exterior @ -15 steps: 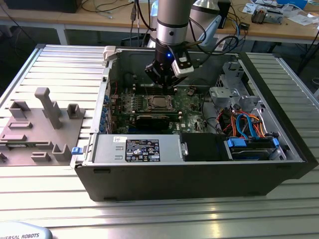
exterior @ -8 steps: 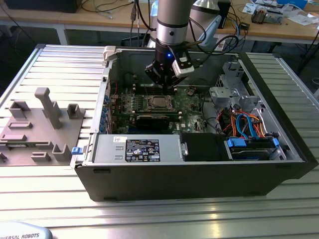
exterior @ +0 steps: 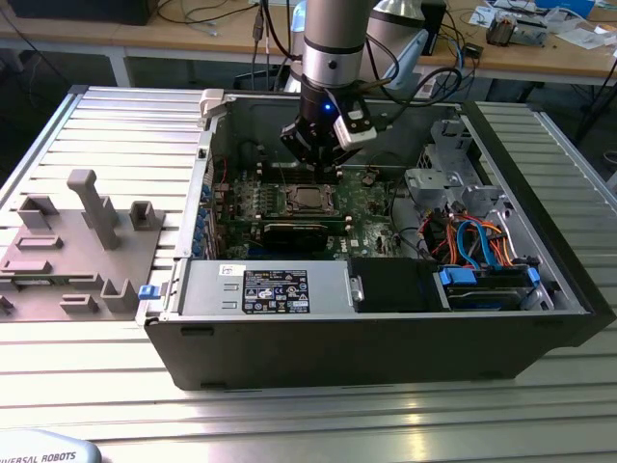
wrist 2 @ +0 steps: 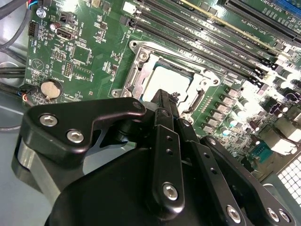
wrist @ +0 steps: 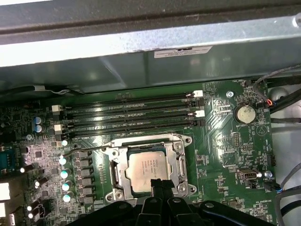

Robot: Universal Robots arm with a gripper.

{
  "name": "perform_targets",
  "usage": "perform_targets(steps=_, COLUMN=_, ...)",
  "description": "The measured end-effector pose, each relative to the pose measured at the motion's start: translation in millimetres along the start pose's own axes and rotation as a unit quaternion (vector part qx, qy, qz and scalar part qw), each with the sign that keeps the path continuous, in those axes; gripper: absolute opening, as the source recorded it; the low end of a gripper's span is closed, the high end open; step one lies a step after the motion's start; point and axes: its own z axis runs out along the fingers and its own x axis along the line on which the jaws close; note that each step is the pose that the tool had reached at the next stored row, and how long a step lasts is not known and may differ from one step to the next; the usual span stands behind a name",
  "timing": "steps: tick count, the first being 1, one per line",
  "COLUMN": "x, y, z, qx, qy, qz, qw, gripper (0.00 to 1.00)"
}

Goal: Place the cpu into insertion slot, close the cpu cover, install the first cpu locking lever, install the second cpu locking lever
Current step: 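Install the first cpu locking lever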

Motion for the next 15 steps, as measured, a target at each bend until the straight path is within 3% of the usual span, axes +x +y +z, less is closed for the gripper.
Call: perform_targets(steps=15, x=0.0, y=0.0, z=0.0, qx=0.0, qy=-0.0002, qz=-0.014, qw=0.9999, gripper=0.11)
